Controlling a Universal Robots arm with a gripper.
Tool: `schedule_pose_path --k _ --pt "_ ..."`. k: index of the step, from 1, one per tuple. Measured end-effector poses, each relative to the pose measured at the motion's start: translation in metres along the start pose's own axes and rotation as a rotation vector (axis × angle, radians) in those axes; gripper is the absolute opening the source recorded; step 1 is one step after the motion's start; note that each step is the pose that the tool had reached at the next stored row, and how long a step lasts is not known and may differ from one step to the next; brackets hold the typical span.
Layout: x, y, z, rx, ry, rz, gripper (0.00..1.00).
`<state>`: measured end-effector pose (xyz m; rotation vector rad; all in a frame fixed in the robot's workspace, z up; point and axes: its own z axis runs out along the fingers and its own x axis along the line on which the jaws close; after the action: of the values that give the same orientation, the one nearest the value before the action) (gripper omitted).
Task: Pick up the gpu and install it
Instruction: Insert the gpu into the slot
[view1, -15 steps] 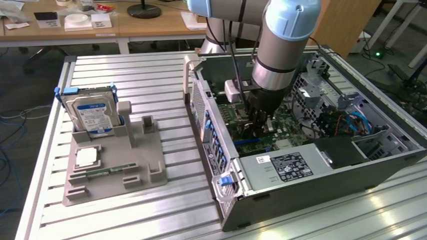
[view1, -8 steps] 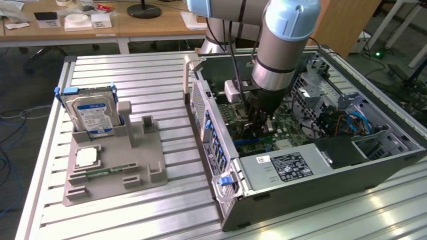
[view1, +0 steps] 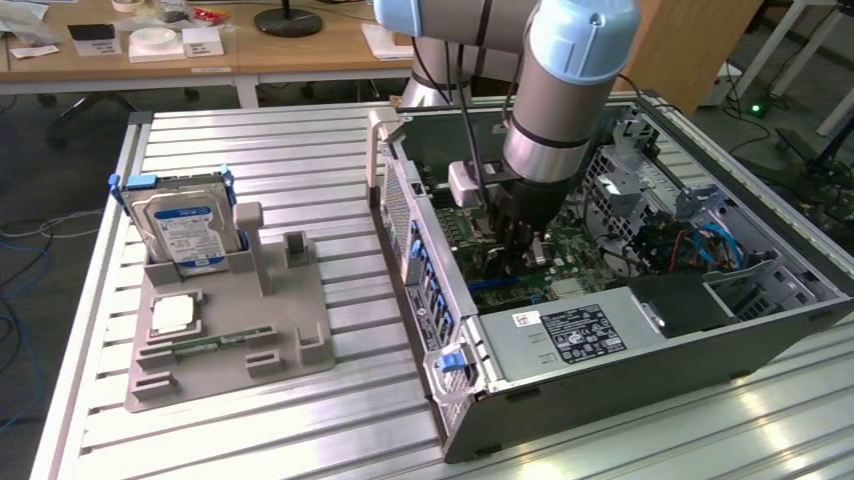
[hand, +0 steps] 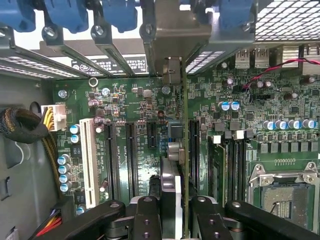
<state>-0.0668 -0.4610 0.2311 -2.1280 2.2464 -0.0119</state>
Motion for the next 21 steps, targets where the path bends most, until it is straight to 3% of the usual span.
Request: schedule_pose_path --k 21 --pt "0.0003 0.0004 0.0099 -0.0073 0.0006 0.000 0.28"
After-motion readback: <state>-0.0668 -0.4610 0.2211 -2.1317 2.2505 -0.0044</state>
